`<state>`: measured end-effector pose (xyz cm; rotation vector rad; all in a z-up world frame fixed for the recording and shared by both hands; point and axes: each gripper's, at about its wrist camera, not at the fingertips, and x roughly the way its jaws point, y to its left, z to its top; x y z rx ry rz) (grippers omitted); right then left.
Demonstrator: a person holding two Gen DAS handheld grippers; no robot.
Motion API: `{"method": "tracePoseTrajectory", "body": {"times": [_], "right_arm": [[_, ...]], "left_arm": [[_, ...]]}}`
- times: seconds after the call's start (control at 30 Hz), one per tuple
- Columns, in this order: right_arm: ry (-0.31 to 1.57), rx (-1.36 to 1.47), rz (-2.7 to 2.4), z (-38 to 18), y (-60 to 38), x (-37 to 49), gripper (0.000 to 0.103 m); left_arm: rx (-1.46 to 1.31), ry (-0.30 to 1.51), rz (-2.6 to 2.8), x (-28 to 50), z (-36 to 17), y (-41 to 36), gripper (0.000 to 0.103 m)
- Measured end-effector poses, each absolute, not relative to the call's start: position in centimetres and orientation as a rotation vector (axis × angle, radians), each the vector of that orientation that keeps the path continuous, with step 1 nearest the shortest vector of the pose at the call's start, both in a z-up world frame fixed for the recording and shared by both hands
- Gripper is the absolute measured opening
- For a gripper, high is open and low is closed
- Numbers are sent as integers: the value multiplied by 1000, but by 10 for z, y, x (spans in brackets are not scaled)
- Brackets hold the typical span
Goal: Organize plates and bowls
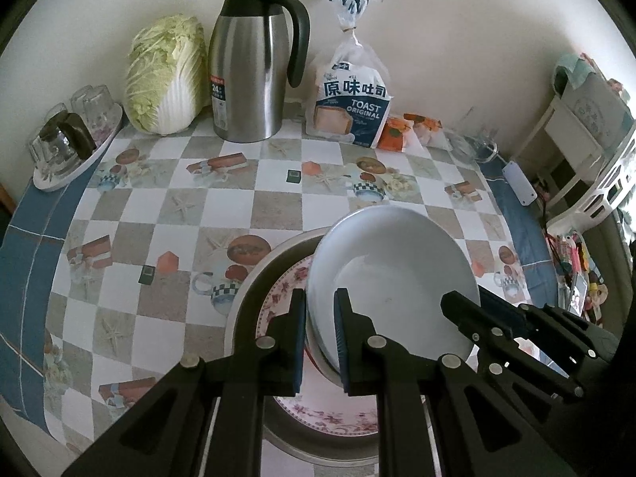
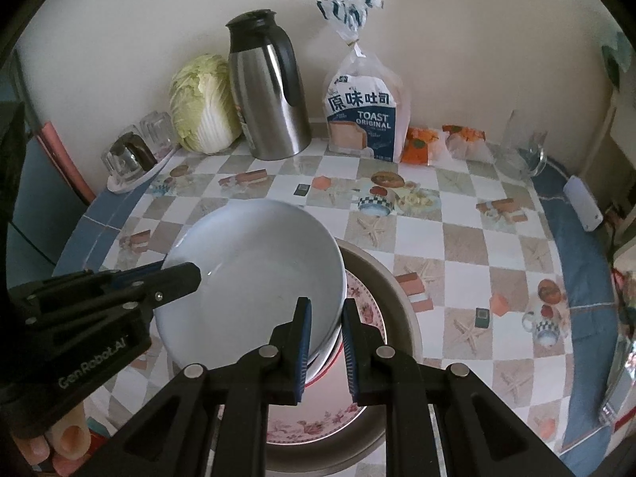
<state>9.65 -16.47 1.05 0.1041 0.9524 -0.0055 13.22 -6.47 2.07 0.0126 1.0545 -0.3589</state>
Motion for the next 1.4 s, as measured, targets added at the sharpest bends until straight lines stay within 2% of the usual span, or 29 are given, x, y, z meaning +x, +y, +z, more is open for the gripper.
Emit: {"method": "tracePoseTrajectory", "body": {"times": [0.2, 0.27, 0.3, 0.33, 0.37, 0.4, 0.43, 0.47, 0.5, 0.53, 0.6, 0.67, 0.73, 0.87, 0.97, 1.4], "right_arm": [[935, 108, -16, 14, -164, 95, 19], [918, 115, -17, 18, -165, 91, 22], [911, 119, -16, 19, -167, 89, 27], [904, 122, -16, 21, -167, 85, 35], [898, 119, -20, 22, -168, 81, 40], [892, 114, -21, 23, -168, 77, 49], [877, 111, -18, 24, -167, 70, 56], [867, 110, -16, 25, -166, 66, 58], [856, 108, -13, 25, -164, 58, 60], [852, 107, -13, 25, -163, 54, 63], [850, 103, -15, 20, -160, 45, 68], [852, 100, -16, 13, -159, 38, 73], [867, 99, -19, 5, -158, 34, 84], [881, 101, -28, -7, -158, 26, 91], [863, 107, -33, -9, -159, 21, 103], [860, 106, -66, -21, -158, 8, 103]], "left_arm": [[-17, 1035, -379, 126, 26, -59, 14], [-45, 1018, -395, 120, 30, -52, 19], [-51, 1012, -395, 118, 31, -49, 32], [-60, 994, -386, 114, 33, -43, 51], [-66, 980, -373, 110, 34, -39, 57], [-71, 971, -364, 106, 34, -34, 60], [-77, 968, -359, 103, 34, -31, 61], [-82, 966, -355, 101, 34, -27, 62], [-86, 957, -349, 95, 33, -23, 72], [-80, 949, -342, 91, 32, -20, 85], [-58, 932, -321, 84, 29, -15, 92], [-32, 926, -290, 78, 25, -10, 92], [-20, 931, -266, 73, 18, -4, 93], [25, 937, -232, 67, 5, 6, 94], [89, 915, -188, 62, 0, 9, 94], [210, 931, -132, 61, -13, 7, 94]]}}
